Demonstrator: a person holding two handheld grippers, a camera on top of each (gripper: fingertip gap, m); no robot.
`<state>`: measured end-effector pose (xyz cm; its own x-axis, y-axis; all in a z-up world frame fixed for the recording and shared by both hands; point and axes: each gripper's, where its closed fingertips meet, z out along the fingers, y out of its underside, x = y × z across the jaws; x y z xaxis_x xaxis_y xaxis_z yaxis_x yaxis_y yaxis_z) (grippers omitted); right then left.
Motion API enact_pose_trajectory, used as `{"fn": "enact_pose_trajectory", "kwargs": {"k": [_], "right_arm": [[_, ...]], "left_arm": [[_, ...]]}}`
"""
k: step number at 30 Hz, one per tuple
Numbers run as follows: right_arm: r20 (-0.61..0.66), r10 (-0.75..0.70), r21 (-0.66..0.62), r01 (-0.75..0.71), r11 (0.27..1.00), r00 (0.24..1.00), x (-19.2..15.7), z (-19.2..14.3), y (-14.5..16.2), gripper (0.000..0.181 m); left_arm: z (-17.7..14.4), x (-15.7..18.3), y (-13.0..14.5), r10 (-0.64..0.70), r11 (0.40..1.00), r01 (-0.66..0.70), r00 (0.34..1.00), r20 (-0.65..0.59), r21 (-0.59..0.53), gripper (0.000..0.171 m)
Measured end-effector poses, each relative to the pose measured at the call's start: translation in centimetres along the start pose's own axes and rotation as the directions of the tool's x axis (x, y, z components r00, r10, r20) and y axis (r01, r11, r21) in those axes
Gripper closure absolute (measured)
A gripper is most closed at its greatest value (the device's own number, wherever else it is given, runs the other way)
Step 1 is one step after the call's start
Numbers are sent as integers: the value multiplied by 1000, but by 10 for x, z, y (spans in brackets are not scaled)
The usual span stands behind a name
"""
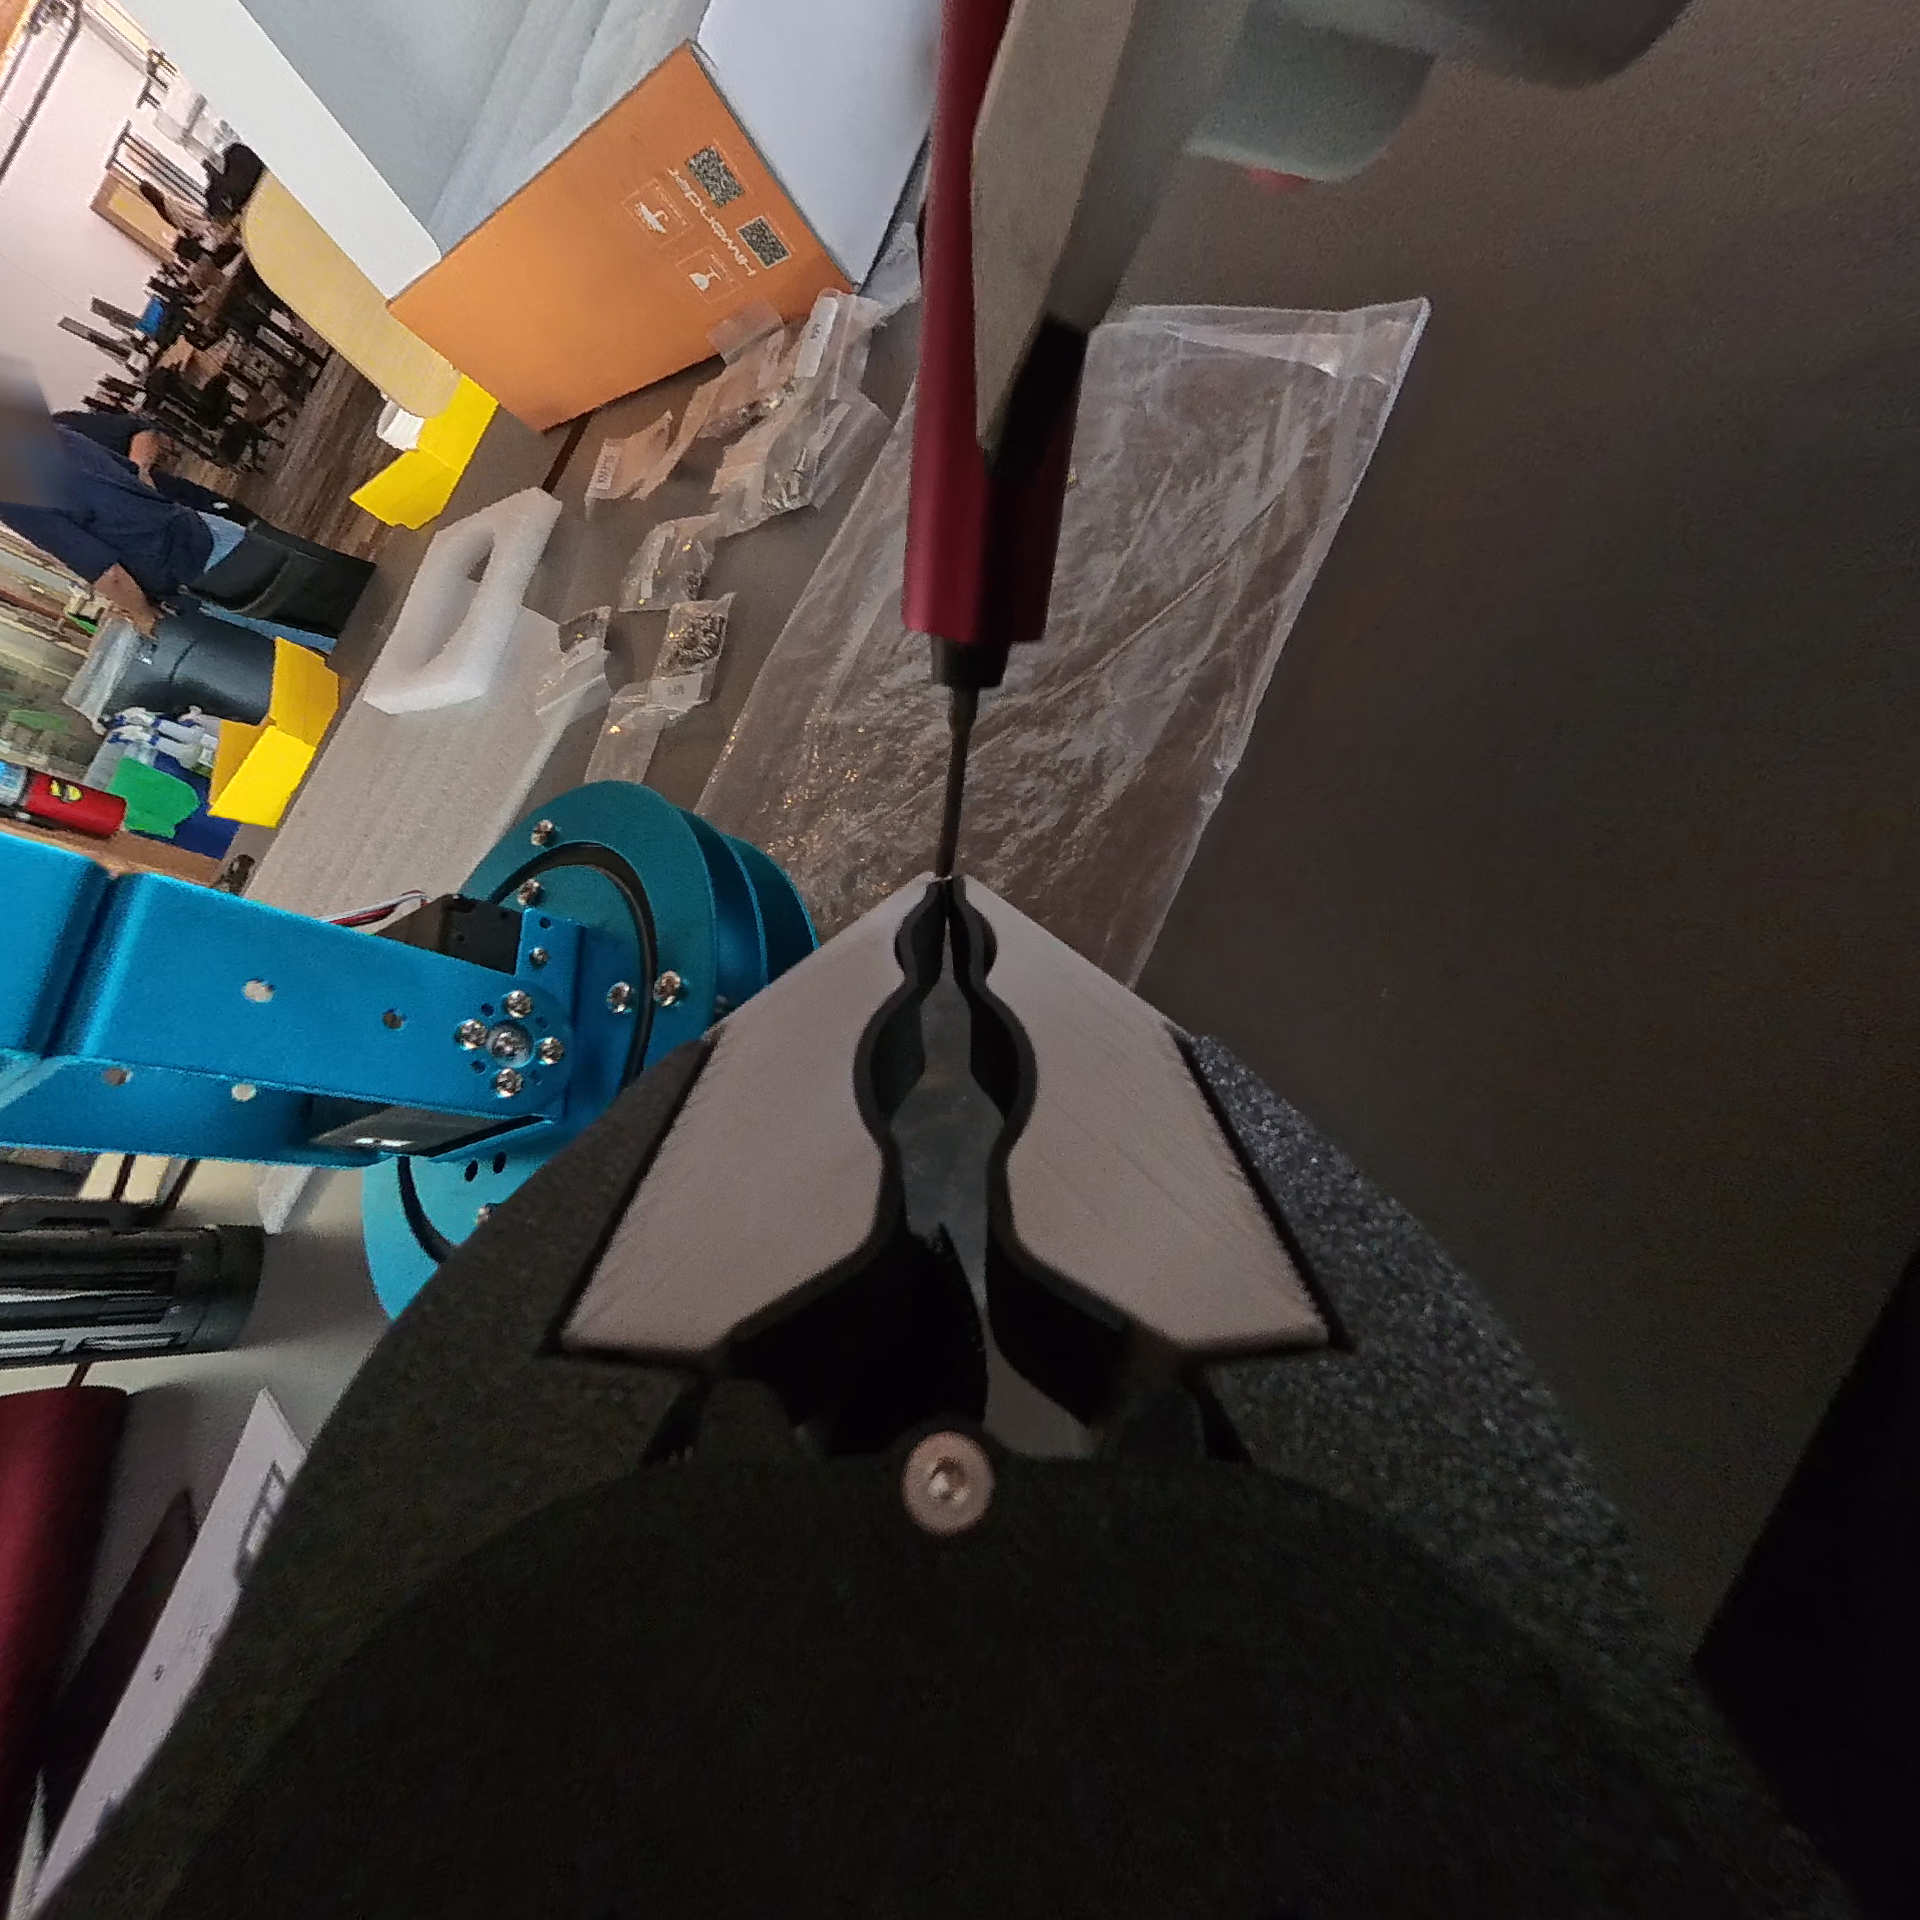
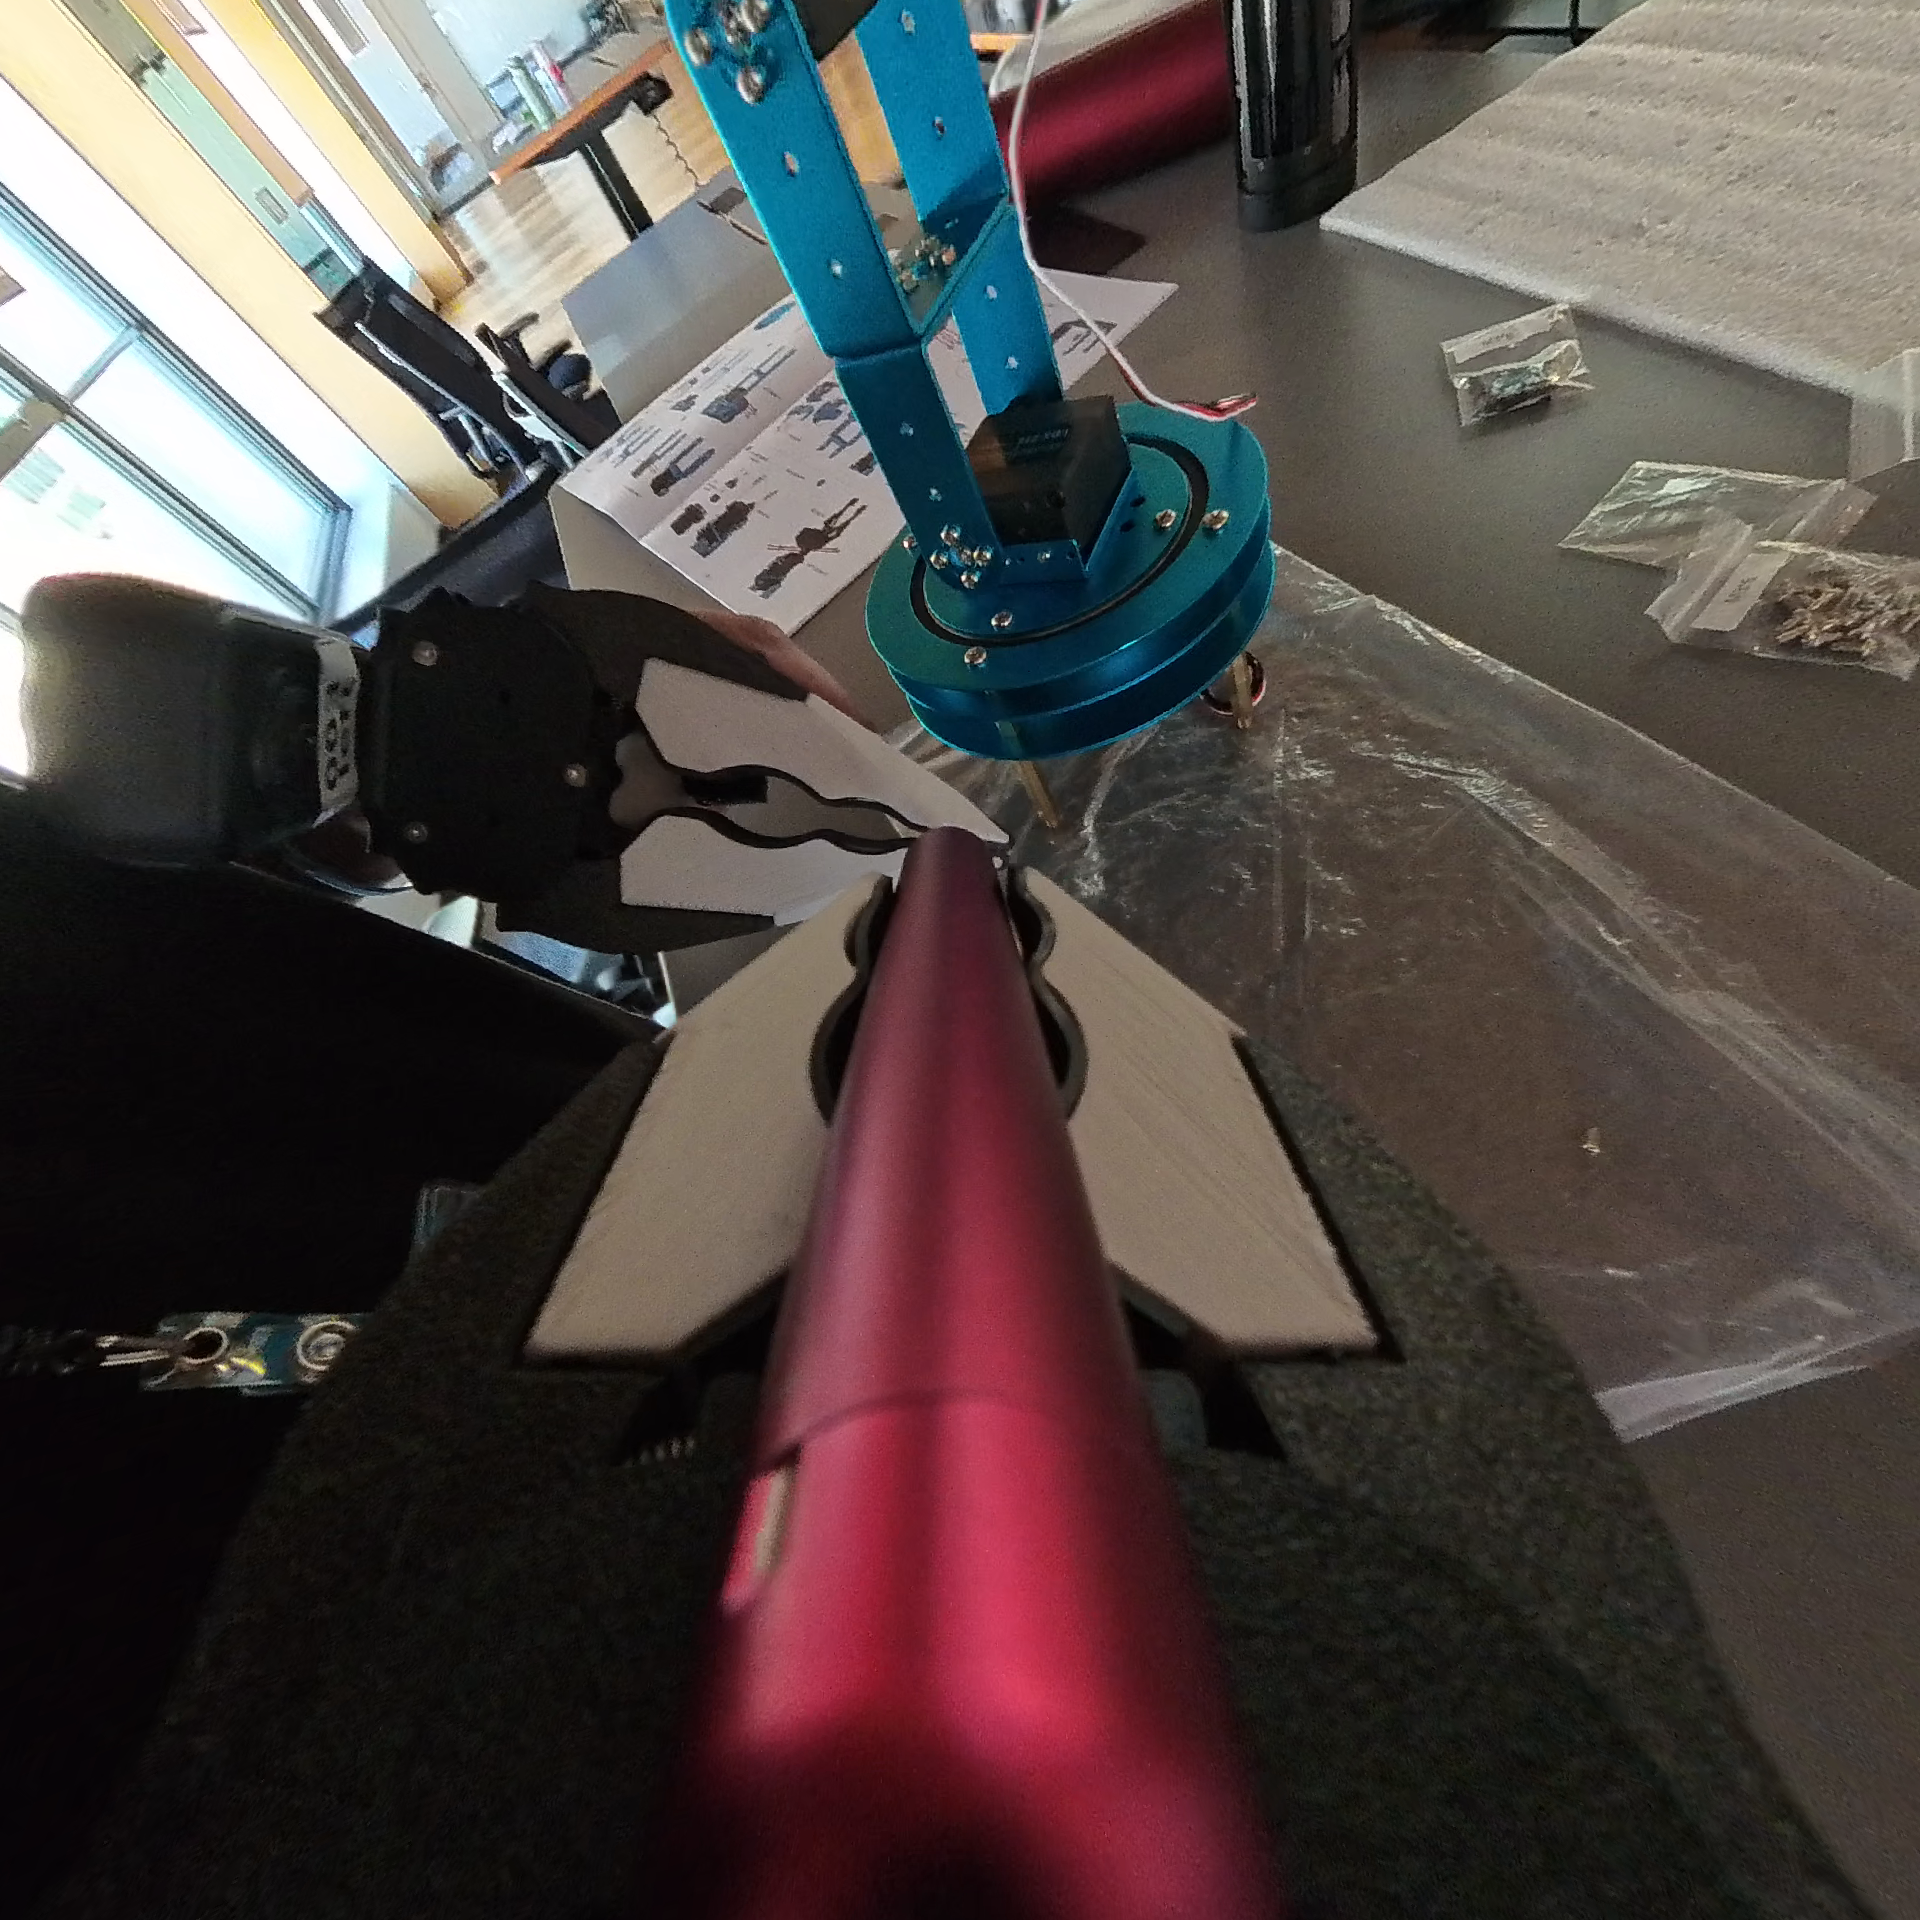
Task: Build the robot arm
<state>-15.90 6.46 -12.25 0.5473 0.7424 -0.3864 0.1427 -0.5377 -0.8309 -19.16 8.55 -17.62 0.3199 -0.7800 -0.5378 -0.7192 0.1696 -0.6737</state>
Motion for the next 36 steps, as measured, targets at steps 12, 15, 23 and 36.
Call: {"fn": "enact_pose_trajectory", "kwargs": {"k": [12, 15, 23, 36], "right_arm": [[204, 182, 77, -201, 977, 962, -11, -12, -5, 158], [230, 215, 113, -245, 963, 949, -16, -12, -7, 157], [300, 335, 336, -428, 839, 893, -37, -20, -29, 159], [461, 353, 468, -561, 683, 814, -58, -27, -54, 159]], "left_arm": [[-21, -6, -20, 269, 940, -285, 957, 108, 187, 171], [-28, -11, -23, 383, 888, -412, 908, 168, 202, 171], [-58, -43, -48, 584, 721, -678, 706, 401, 142, 171], [-89, -69, -71, 727, 531, -844, 498, 473, 73, 163]]}}
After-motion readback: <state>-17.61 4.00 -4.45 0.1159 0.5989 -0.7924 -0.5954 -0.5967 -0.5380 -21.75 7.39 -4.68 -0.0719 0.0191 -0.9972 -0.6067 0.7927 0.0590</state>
